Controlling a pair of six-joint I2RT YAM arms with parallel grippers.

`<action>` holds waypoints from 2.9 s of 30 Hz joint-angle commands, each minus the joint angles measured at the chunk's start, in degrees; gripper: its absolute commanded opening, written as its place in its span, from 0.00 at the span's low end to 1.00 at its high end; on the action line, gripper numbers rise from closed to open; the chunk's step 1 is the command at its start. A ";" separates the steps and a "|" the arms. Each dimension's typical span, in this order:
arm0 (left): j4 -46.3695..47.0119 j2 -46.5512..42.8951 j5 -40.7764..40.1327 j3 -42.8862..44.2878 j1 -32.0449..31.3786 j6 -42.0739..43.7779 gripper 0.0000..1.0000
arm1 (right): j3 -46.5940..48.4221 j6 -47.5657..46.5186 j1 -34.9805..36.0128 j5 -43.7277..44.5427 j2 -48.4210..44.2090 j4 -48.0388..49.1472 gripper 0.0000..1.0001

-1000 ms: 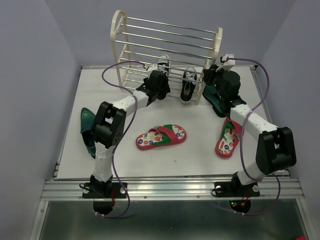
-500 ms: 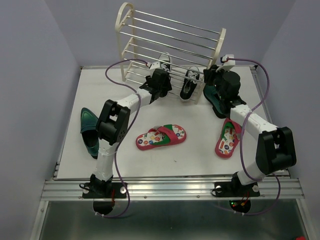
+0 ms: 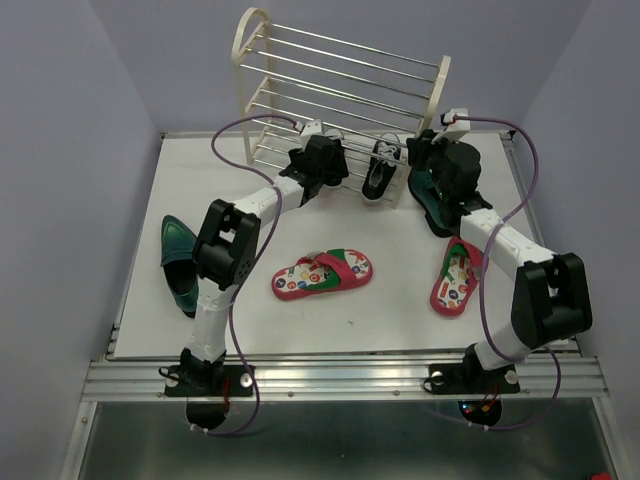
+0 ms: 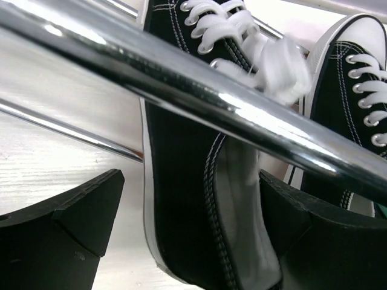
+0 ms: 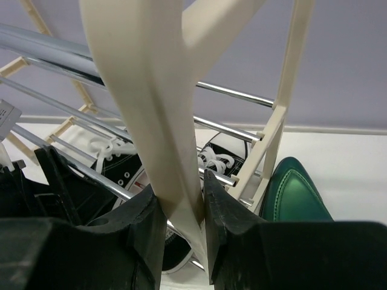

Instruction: Place and organize the shoes onto the shoe shelf

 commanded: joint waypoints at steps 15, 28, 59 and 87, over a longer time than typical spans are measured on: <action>5.70 -5.35 5.32 -1.16 0.44 5.26 0.99 | -0.86 7.53 1.89 -5.81 0.04 -3.79 0.03; 2.80 -12.65 13.33 -12.68 0.44 12.74 0.99 | 0.38 6.30 1.89 -7.04 0.21 -5.11 0.01; -0.45 -47.18 9.56 -41.93 0.18 10.02 0.99 | 1.61 6.12 1.89 -1.24 -1.90 -10.38 0.10; -13.37 -75.92 -11.89 -49.42 4.92 -9.06 0.99 | 0.57 4.26 11.11 14.49 -19.47 -34.80 1.00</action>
